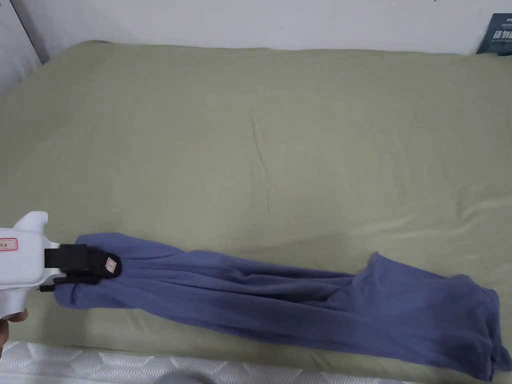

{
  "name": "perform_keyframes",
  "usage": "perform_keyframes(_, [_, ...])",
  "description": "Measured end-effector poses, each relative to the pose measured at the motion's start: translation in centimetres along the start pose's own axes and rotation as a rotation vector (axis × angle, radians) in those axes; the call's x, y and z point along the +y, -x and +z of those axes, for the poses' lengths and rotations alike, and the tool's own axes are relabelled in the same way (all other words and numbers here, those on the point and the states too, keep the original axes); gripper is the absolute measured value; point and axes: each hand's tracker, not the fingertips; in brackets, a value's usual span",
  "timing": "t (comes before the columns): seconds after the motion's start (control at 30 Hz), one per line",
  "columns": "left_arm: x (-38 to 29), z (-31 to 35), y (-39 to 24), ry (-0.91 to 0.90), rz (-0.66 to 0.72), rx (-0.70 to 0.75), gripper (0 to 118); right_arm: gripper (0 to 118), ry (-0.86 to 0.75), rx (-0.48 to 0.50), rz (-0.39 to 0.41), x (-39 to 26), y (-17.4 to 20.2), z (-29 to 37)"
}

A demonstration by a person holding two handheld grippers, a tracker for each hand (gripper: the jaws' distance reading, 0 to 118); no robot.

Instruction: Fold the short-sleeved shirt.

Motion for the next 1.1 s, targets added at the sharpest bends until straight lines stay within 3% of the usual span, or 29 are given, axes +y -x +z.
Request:
perform_keyframes(0.2, [-1.6,-0.8,-9.9,-0.004,-0.228,0.167,7,3,-0.009,-0.009,-0.011,-0.2,-1.1,0.6])
perform_keyframes(0.3, [-3.2,-2.9,-16.7,0.001,-0.429,0.298,7,3,-0.009,-0.004,-0.024,-0.7,-1.7,0.9])
perform_keyframes(0.47, [-6.8,-9.8,-24.5,0.076,-0.613,0.368,7,3,0.005,0.003,-0.048,-1.4,-3.0,1.1])
perform_keyframes(0.63, [-9.1,-17.8,-27.2,0.167,-0.577,0.34,8,3,0.023,-0.006,-0.078,-1.9,-4.2,1.4])
perform_keyframes(0.67, [-9.6,-19.1,-27.6,0.17,-0.572,0.345,14,3,0.025,-0.011,-0.084,-1.9,-4.5,1.4])
perform_keyframes(0.73, [-10.1,-21.0,-27.9,0.194,-0.547,0.346,97,3,0.029,-0.018,-0.105,-2.0,-5.2,1.5])
perform_keyframes(0.77, [-10.2,-21.6,-27.6,0.22,-0.518,0.304,118,3,0.029,-0.022,-0.112,-2.0,-5.4,1.5])
perform_keyframes(0.8, [-10.3,-21.7,-27.4,0.236,-0.5,0.273,111,3,0.029,-0.026,-0.117,-2.0,-5.7,1.5])
perform_keyframes(1.0, [-6.9,-15.3,-27.5,0.122,-0.412,0.16,107,3,0.035,-0.027,-0.162,-2.1,-6.7,1.2])
perform_keyframes(1.1, [-6.6,-12.0,-25.2,0.024,-0.334,0.098,75,3,0.041,-0.023,-0.158,-2.3,-6.4,0.8])
